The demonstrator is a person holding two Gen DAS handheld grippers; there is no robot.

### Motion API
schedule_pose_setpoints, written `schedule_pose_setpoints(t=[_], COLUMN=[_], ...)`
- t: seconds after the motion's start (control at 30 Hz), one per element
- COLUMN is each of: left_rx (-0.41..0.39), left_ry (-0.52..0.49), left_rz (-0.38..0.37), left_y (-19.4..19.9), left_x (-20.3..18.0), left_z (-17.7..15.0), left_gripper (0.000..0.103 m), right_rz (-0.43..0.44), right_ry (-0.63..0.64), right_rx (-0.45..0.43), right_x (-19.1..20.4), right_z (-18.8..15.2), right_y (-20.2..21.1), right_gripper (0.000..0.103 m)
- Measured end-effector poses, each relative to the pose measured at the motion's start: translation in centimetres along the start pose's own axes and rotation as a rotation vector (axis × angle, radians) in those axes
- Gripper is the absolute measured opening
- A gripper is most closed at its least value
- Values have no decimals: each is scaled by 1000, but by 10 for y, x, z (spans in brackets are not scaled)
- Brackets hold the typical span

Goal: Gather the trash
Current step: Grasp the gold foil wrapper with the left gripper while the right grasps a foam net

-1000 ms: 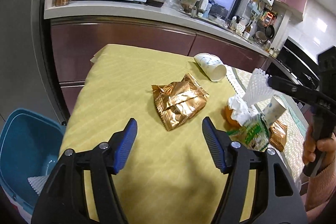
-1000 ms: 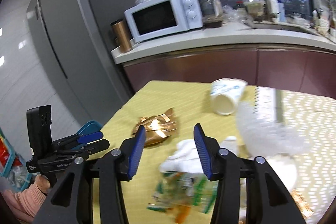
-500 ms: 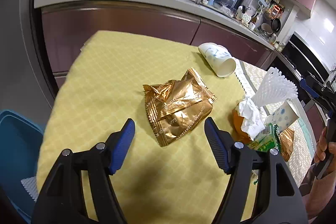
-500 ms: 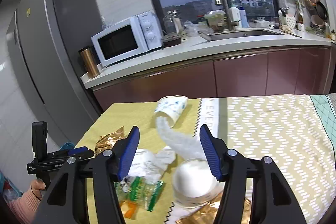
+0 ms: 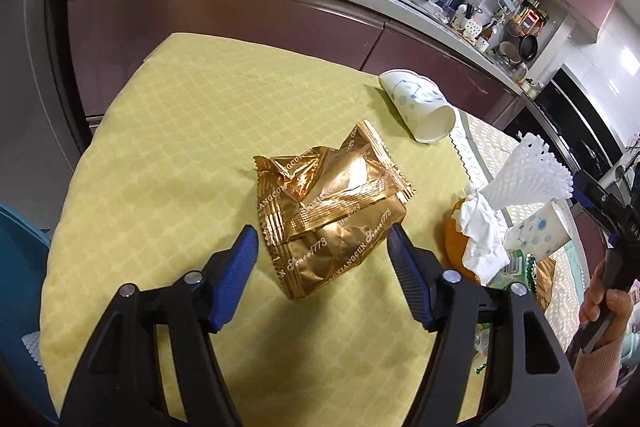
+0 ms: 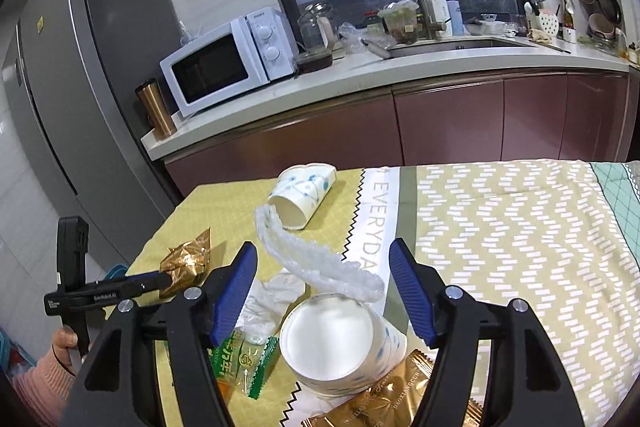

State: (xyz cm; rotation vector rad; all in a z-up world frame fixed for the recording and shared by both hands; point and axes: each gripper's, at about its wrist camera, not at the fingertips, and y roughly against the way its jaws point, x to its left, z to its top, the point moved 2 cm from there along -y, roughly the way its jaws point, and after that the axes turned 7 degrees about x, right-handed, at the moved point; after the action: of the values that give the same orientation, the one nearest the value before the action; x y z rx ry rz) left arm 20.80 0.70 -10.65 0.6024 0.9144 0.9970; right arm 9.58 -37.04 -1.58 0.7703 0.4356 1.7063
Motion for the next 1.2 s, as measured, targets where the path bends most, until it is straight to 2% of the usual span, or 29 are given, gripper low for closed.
schedule_pose_setpoints(t=[0.2,0.33,0.4,0.53,0.83,1.0,1.2], left_rx=[7,7,5,10,14,4,-19], left_ry=[8,18,15,13,9,-14,-38], left_rz=[6,17,25,23,18,13,15], left_y=[-1,0,0,-2,-3,-1,7], left_x=[0,0,0,-2,-4,-10,-18], left_z=[1,1,-1,-1,-2,-4,-7], left_gripper=[48,45,40,37,30,24,23], right_rz=[6,12,12,12,33,24,17], right_ry=[17,13,17,16,28,60,78], right_rx=[14,15,14,9,8,-1,-28], right_x=[2,2,3,1,-2,3,7], right_z=[0,-1,-1,0,4,7,12], right_y=[-10,-12,-12,-11,-11,-10,-4], right_gripper=[66,64,57,50,13,8,8])
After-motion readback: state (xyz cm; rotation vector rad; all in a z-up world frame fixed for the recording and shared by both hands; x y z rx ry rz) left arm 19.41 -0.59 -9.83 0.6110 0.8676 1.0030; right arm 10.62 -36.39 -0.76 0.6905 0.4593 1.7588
